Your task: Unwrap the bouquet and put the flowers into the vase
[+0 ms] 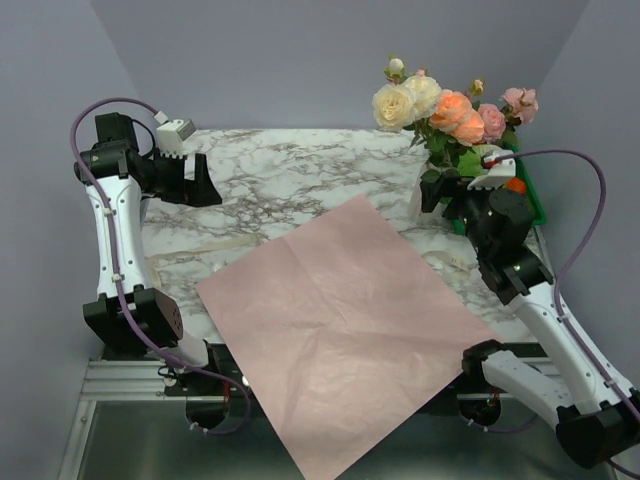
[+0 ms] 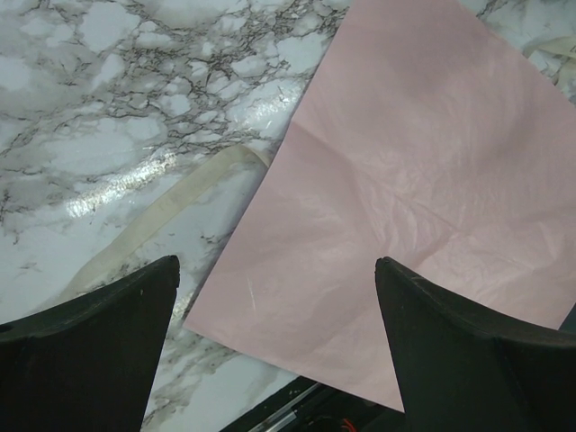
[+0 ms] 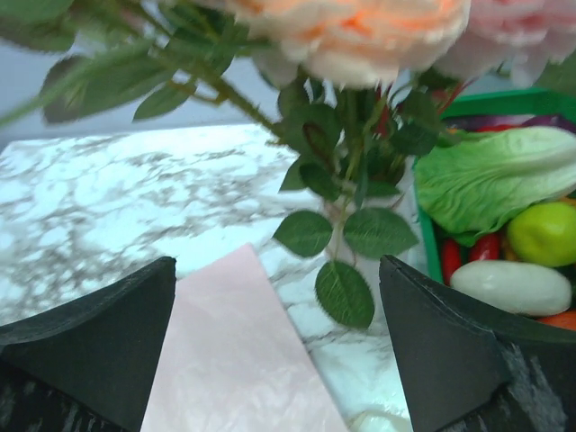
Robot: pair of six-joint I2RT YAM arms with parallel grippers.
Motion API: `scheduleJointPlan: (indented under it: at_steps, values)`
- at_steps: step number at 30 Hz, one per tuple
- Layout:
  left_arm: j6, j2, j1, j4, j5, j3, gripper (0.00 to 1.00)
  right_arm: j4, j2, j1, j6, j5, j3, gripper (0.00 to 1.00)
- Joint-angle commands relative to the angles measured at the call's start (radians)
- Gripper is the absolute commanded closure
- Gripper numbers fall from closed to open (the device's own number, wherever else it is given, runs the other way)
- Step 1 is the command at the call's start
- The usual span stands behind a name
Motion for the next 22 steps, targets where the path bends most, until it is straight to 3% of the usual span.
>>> scheduleJointPlan:
  at_steps: [1, 6, 13, 22]
  values:
    - [0.014, -0.040, -0.017, 0.006, -0.007, -0.066, 0.01, -0.164, -0.088, 0.017, 0.090, -0.160, -0.059, 0.00]
    - [0.006, -0.076, -0.037, 0.041, -0.033, -0.120, 0.01, -0.270, -0.142, 0.085, 0.092, -0.182, -0.076, 0.00]
    - [-0.007, -0.114, -0.054, 0.076, -0.051, -0.192, 0.01, -0.247, -0.189, 0.134, 0.080, -0.186, -0.094, 0.00]
    - [-0.026, -0.142, -0.080, 0.099, -0.078, -0.209, 0.01, -0.221, -0.139, 0.220, 0.038, -0.163, -0.044, 0.00]
